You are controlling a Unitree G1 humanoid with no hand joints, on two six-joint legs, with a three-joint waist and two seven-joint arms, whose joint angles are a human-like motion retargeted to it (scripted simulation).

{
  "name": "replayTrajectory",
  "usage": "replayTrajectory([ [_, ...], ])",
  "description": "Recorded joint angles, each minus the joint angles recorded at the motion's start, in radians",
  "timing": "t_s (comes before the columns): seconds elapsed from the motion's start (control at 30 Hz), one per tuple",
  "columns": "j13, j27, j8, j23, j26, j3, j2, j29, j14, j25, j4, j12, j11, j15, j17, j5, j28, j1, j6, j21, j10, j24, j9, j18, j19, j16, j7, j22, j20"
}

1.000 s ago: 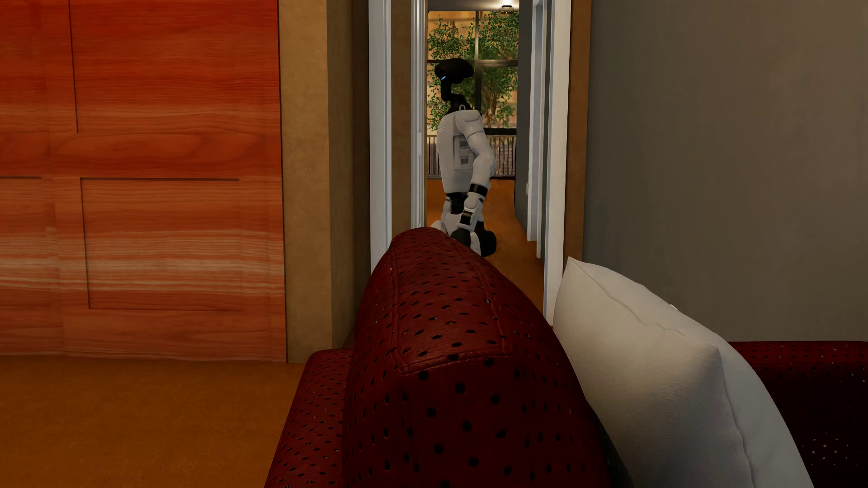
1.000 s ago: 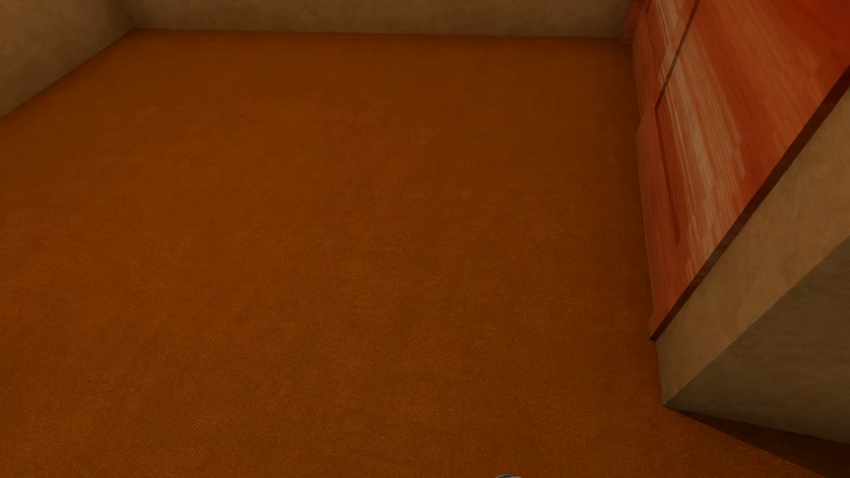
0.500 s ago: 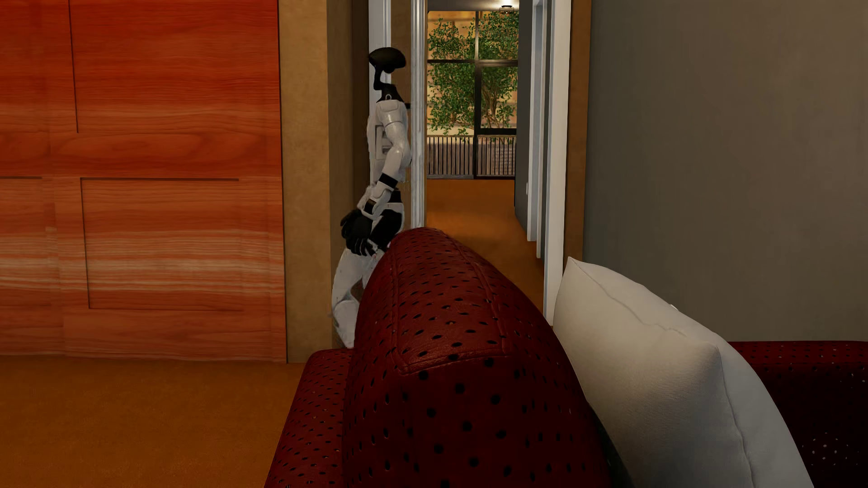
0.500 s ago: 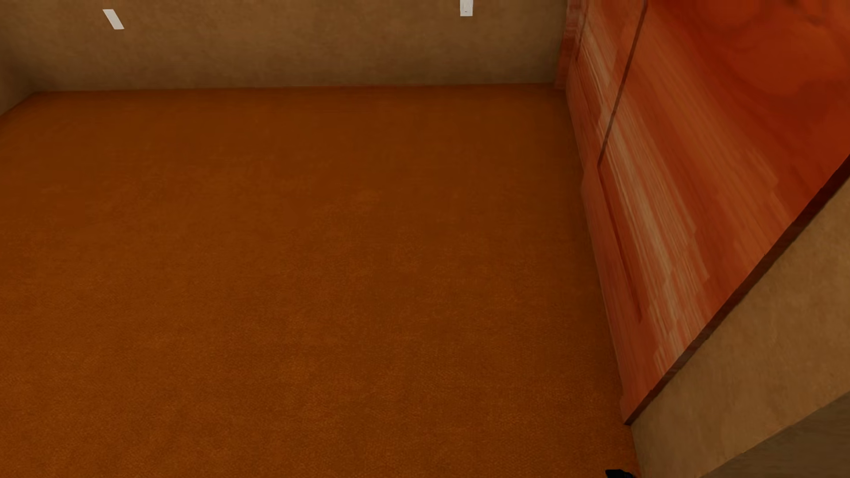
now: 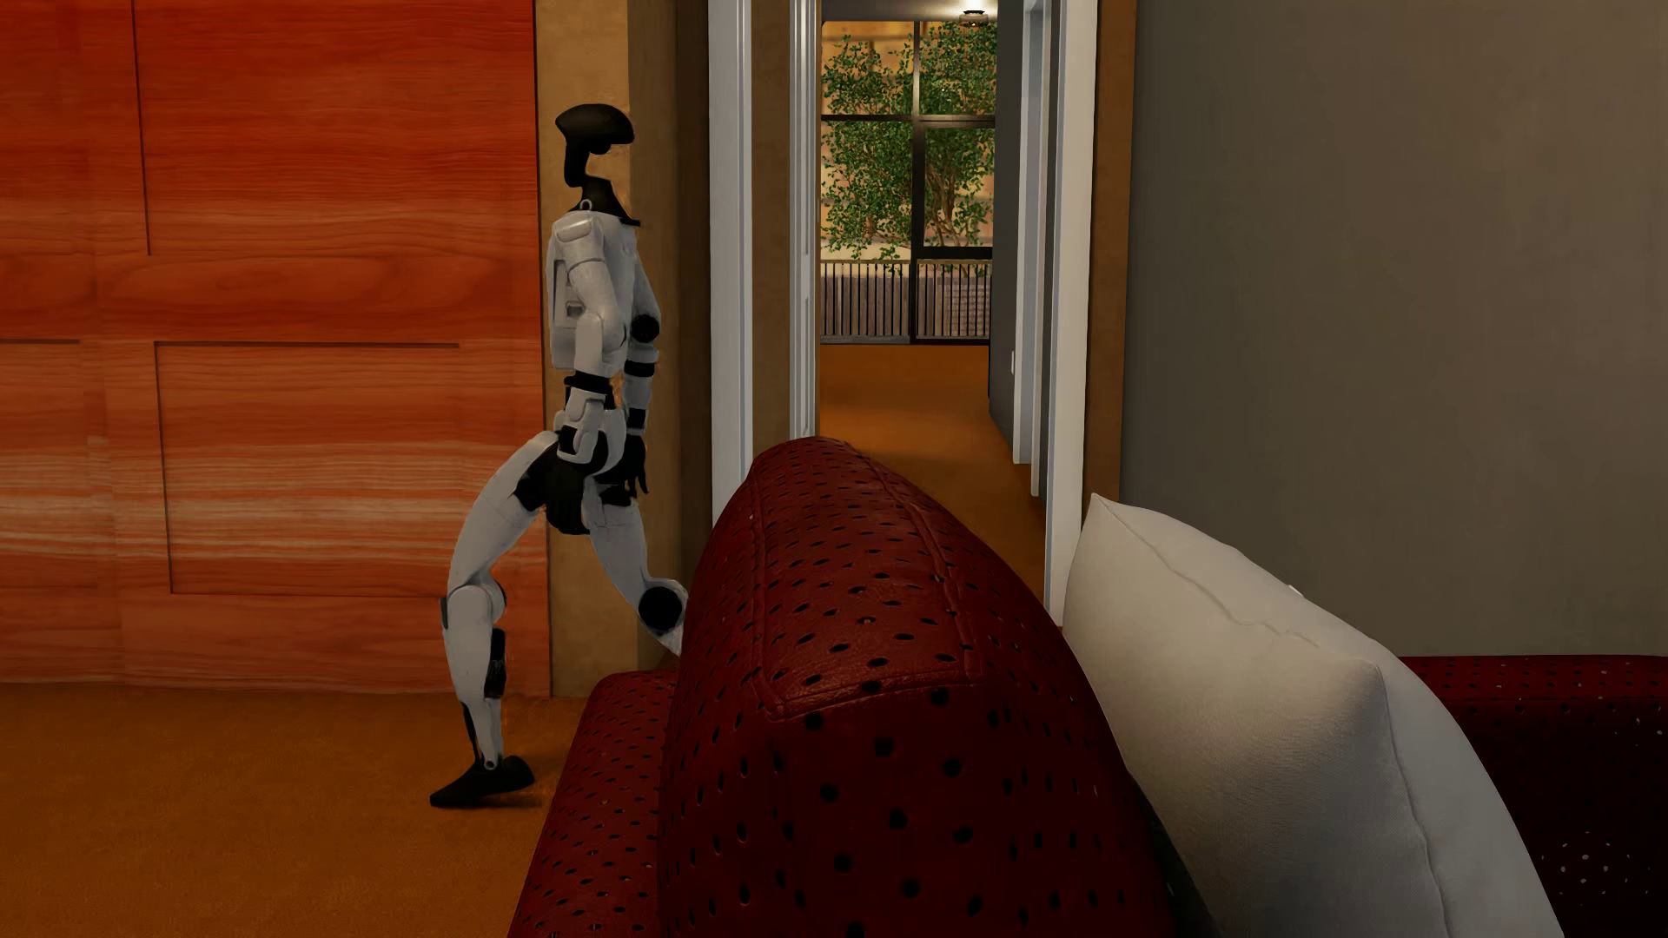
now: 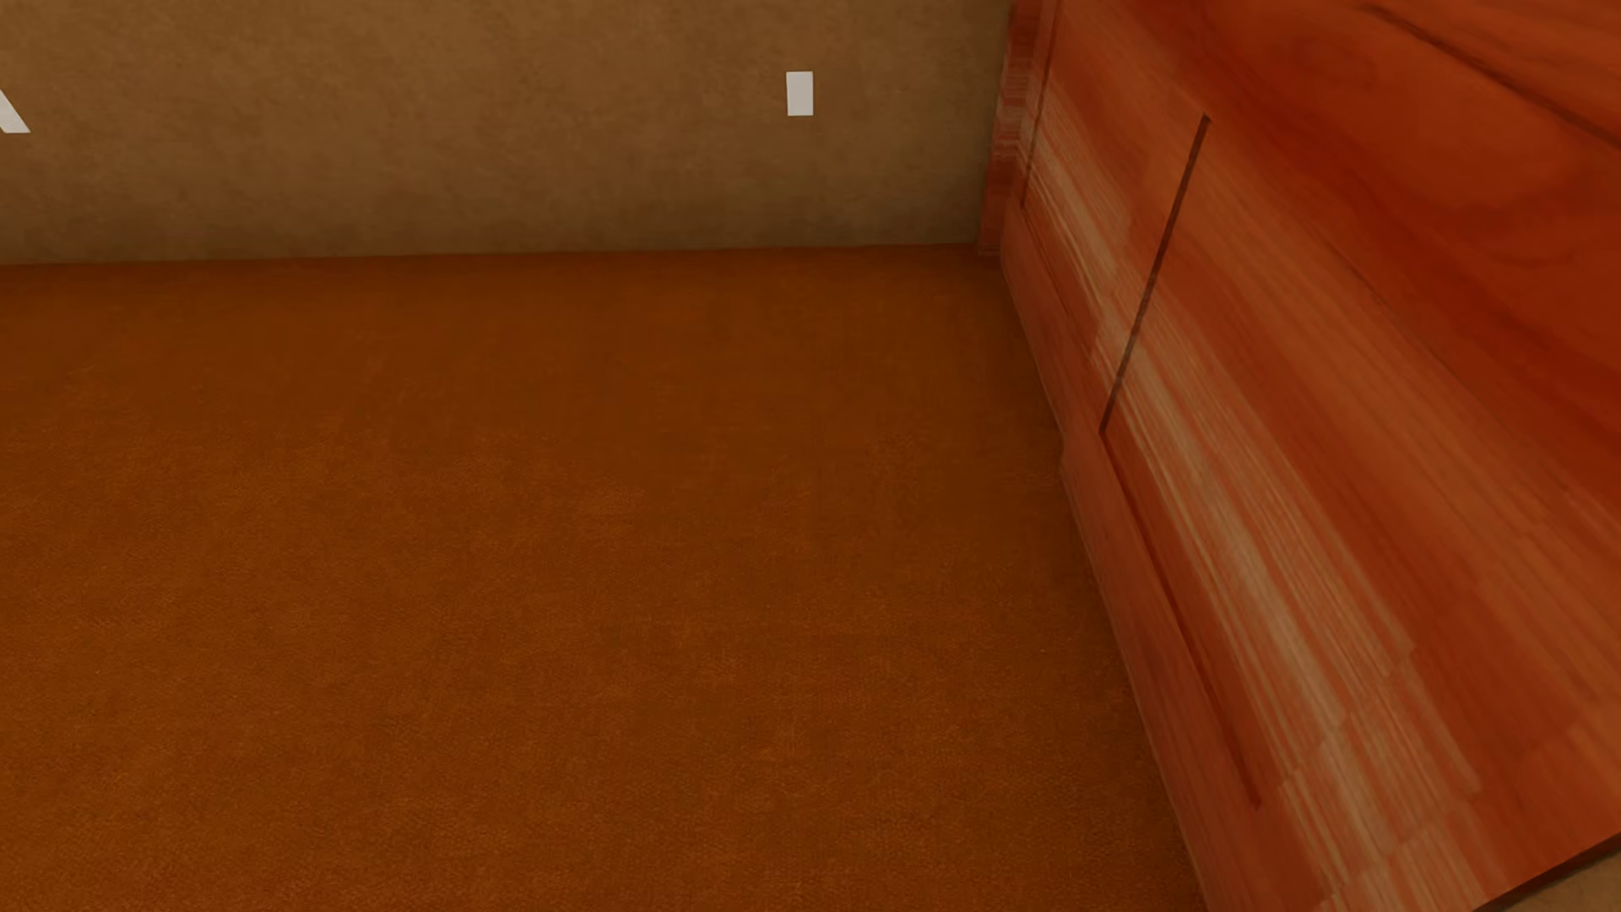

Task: Go around the corner

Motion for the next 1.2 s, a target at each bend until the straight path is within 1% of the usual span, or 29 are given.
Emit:
replayTrajectory([
  [0.07, -0.005, 0.0, 0.0, 0.01, 0.0, 0.017, -0.078, 0.0, -0.054, 0.0, -0.002, -0.022, 0.1, 0.299, 0.0, -0.03, 0.0, 0.04, 0.006, 0.024, -0.003, 0.0, -0.013, 0.0, 0.0, 0.005, 0.0, -0.036, 0.033],
  [0.1, -0.024, 0.0, 0.0, 0.005, 0.0, 0.007, -0.14, 0.0, -0.071, 0.0, -0.014, -0.035, 0.18, 0.437, -0.003, -0.044, 0.0, 0.06, 0.005, 0.017, -0.015, 0.0, -0.018, 0.0, 0.0, 0.011, 0.0, -0.062, 0.056],
  [0.13, -0.047, 0.0, 0.0, -0.013, 0.0, -0.01, -0.202, 0.0, -0.087, 0.0, -0.029, -0.052, 0.273, 0.535, -0.008, -0.051, 0.0, 0.088, 0.006, -0.01, -0.03, 0.0, -0.014, 0.0, 0.0, 0.023, 0.0, -0.088, 0.076],
  [0.17, -0.071, 0.0, 0.0, -0.043, 0.0, -0.026, -0.265, 0.0, -0.104, 0.0, -0.039, -0.074, 0.372, 0.575, -0.014, -0.051, 0.0, 0.123, 0.012, -0.047, -0.05, 0.0, -0.003, 0.0, 0.0, 0.041, 0.0, -0.111, 0.091],
  [0.2, -0.098, 0.0, 0.0, -0.081, 0.0, -0.042, -0.33, 0.0, -0.122, 0.0, -0.045, -0.103, 0.474, 0.526, -0.022, -0.044, 0.0, 0.16, 0.02, -0.086, -0.072, 0.0, 0.013, 0.0, 0.0, 0.063, 0.0, -0.127, 0.102],
  [0.23, -0.129, 0.0, 0.0, -0.122, 0.0, -0.066, -0.388, 0.0, -0.139, 0.0, -0.051, -0.137, 0.568, 0.394, -0.031, -0.032, 0.0, 0.193, 0.028, -0.123, -0.09, 0.0, 0.033, 0.0, 0.0, 0.087, 0.0, -0.136, 0.112],
  [0.27, -0.163, 0.0, 0.0, -0.16, 0.0, -0.099, -0.437, 0.0, -0.153, 0.0, -0.055, -0.174, 0.631, 0.234, -0.042, -0.018, 0.0, 0.222, 0.04, -0.153, -0.103, 0.0, 0.054, 0.0, 0.0, 0.109, 0.0, -0.138, 0.125],
  [0.3, -0.195, 0.0, 0.0, -0.195, 0.0, -0.135, -0.477, 0.0, -0.166, 0.0, -0.055, -0.21, 0.65, 0.109, -0.053, -0.006, 0.0, 0.248, 0.054, -0.175, -0.114, 0.0, 0.074, 0.0, 0.0, 0.129, 0.0, -0.134, 0.141],
  [0.33, -0.224, 0.0, 0.0, -0.226, 0.0, -0.166, -0.514, 0.0, -0.179, 0.0, -0.051, -0.244, 0.626, 0.037, -0.065, 0.005, 0.0, 0.269, 0.069, -0.189, -0.124, 0.0, 0.09, 0.0, 0.0, 0.146, 0.0, -0.127, 0.159],
  [0.37, -0.245, 0.0, 0.0, -0.254, 0.0, -0.187, -0.549, 0.0, -0.192, 0.0, -0.045, -0.274, 0.568, 0.013, -0.075, 0.015, 0.0, 0.287, 0.082, -0.198, -0.137, 0.0, 0.1, 0.0, 0.0, 0.159, 0.0, -0.121, 0.178],
  [0.47, -0.269, 0.0, 0.0, -0.299, 0.0, -0.208, -0.597, 0.0, -0.229, 0.0, -0.029, -0.333, 0.289, 0.06, -0.095, 0.059, 0.0, 0.338, 0.105, -0.192, -0.179, 0.0, 0.11, 0.0, 0.0, 0.181, 0.0, -0.141, 0.22],
  [0.53, -0.262, 0.0, 0.0, -0.284, 0.0, -0.226, -0.577, 0.0, -0.252, 0.0, -0.03, -0.341, 0.124, 0.094, -0.093, 0.083, 0.0, 0.364, 0.105, -0.169, -0.195, 0.0, 0.1, 0.0, 0.0, 0.184, 0.0, -0.181, 0.219],
  [0.57, -0.249, 0.0, 0.0, -0.266, 0.0, -0.236, -0.562, 0.0, -0.265, 0.0, -0.031, -0.338, 0.078, 0.129, -0.086, 0.084, 0.0, 0.368, 0.101, -0.162, -0.197, 0.0, 0.088, 0.0, 0.0, 0.182, 0.0, -0.2, 0.21],
  [0.6, -0.231, 0.0, 0.0, -0.24, 0.0, -0.242, -0.545, 0.0, -0.277, 0.0, -0.034, -0.334, 0.05, 0.155, -0.076, 0.077, 0.0, 0.367, 0.093, -0.162, -0.195, 0.0, 0.071, 0.0, 0.0, 0.178, 0.0, -0.212, 0.199],
  [0.63, -0.21, 0.0, 0.0, -0.207, 0.0, -0.24, -0.521, 0.0, -0.289, 0.0, -0.041, -0.329, 0.028, 0.145, -0.062, 0.067, 0.0, 0.363, 0.079, -0.167, -0.191, 0.0, 0.053, 0.0, 0.0, 0.172, 0.0, -0.218, 0.187],
  [0.7, -0.173, 0.0, 0.0, -0.121, 0.0, -0.203, -0.459, 0.0, -0.313, 0.0, -0.061, -0.31, -0.032, 0.08, -0.034, 0.047, 0.0, 0.369, 0.037, -0.156, -0.188, 0.0, 0.026, 0.0, 0.0, 0.162, 0.0, -0.213, 0.169],
  [0.73, -0.162, 0.0, 0.0, -0.073, 0.0, -0.169, -0.437, 0.0, -0.325, 0.0, -0.065, -0.294, -0.059, 0.07, -0.024, 0.042, 0.0, 0.379, 0.019, -0.129, -0.194, 0.0, 0.016, 0.0, 0.0, 0.155, 0.0, -0.197, 0.164],
  [0.77, -0.154, 0.0, 0.0, -0.024, 0.0, -0.133, -0.422, 0.0, -0.338, 0.0, -0.063, -0.274, -0.076, 0.077, -0.017, 0.038, 0.0, 0.394, 0.008, -0.094, -0.205, 0.0, 0.006, 0.0, 0.0, 0.142, 0.0, -0.166, 0.161],
  [0.83, -0.144, 0.0, 0.0, 0.045, 0.0, -0.079, -0.413, 0.0, -0.37, 0.0, -0.059, -0.226, -0.084, 0.095, -0.009, 0.038, 0.0, 0.429, -0.002, -0.044, -0.226, 0.0, -0.011, 0.0, 0.0, 0.108, 0.0, -0.068, 0.144],
  [0.9, -0.141, 0.0, 0.0, 0.047, 0.0, -0.065, -0.416, 0.0, -0.401, 0.0, -0.059, -0.179, -0.077, 0.09, -0.009, 0.04, 0.0, 0.457, -0.006, -0.05, -0.238, 0.0, -0.016, 0.0, 0.0, 0.066, 0.0, 0.047, 0.094],
  [0.97, -0.149, 0.0, 0.0, -0.002, 0.0, -0.082, -0.417, 0.0, -0.428, 0.0, -0.056, -0.14, -0.072, 0.085, -0.008, 0.039, 0.0, 0.474, -0.007, -0.068, -0.244, 0.0, -0.02, 0.0, 0.0, 0.023, 0.0, 0.132, 0.037],
  [1.07, -0.158, 0.0, 0.0, -0.067, 0.0, -0.105, -0.414, 0.0, -0.458, 0.0, -0.053, -0.102, -0.07, 0.076, 0.001, 0.038, 0.0, 0.489, -0.011, -0.076, -0.247, 0.0, -0.031, 0.0, 0.0, -0.021, 0.0, 0.148, -0.004],
  [1.2, -0.166, 0.0, 0.0, -0.09, 0.0, -0.089, -0.417, 0.0, -0.471, 0.0, -0.059, -0.102, -0.075, 0.07, -0.001, 0.035, 0.0, 0.492, -0.017, -0.026, -0.25, 0.0, -0.033, 0.0, 0.0, -0.033, 0.0, 0.09, -0.022],
])
